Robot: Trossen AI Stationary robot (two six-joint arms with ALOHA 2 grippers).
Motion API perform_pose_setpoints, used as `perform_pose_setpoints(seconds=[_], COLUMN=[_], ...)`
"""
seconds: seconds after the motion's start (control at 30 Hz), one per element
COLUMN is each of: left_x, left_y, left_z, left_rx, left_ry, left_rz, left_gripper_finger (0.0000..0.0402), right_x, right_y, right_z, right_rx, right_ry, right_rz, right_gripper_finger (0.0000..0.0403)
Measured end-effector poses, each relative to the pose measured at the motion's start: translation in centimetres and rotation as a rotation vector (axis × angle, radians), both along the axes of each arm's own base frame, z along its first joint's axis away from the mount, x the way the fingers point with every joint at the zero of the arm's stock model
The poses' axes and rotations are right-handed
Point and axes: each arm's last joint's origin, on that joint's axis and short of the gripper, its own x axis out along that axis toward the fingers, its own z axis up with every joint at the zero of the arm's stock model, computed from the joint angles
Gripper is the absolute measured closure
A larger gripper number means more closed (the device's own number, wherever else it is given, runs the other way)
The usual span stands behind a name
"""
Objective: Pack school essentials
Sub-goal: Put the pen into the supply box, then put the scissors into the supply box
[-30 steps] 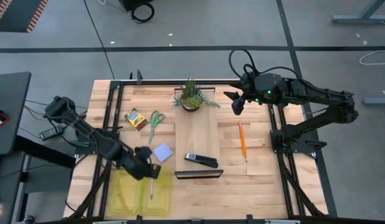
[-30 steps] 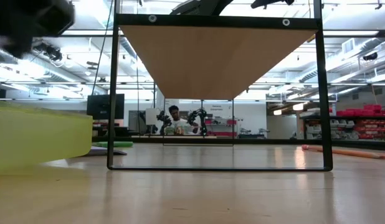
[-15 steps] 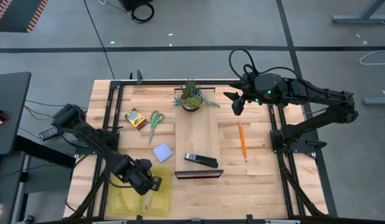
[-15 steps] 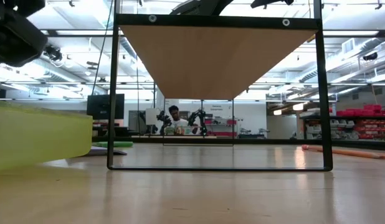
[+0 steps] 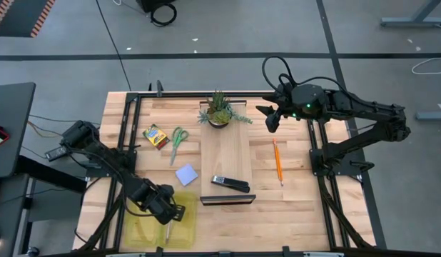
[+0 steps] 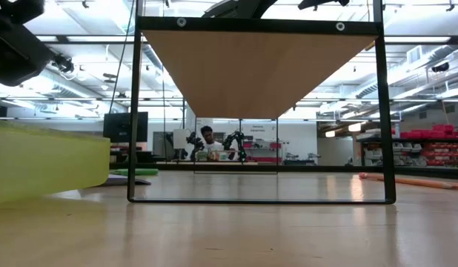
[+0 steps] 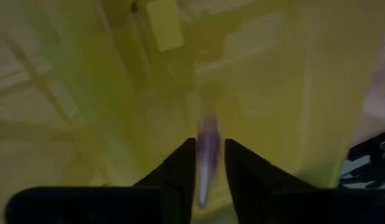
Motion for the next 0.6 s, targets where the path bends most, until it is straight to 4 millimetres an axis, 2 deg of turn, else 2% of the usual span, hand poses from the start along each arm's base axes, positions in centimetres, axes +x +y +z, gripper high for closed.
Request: perform_pose_setpoints(seconds=[0.13,0.27,0.4,0.6], left_x=[-0.2,-0.3,-0.6,-1.3], left_y=[0.0,0.1,0.6,2.6], left_z=[-0.1,0.2,1.3,2.5], left_rx=[-0.020,-0.036,-0.028,0.081], left_ry=[0.042,0.043,0.003,-0.002], left_rz=[-0.015,-0.026,-0.028,-0.033], left_gripper_finger=[0.0259,0.0231,0.0229,0.0254], right_x=[0.0,0.0,0.0,0.0], right_y=[0.0,0.0,0.0,0.0], right_z=[0.0,0.0,0.0,0.0], right_rx=[-0.005,-0.005,-0.002,0.015], right_ry=[0.003,0.003,0.001,-0.010], right_rz=[0.003,0.003,0.001,-0.009], right_gripper_finger=[0.0183,0.0183,0.0183,0.0183])
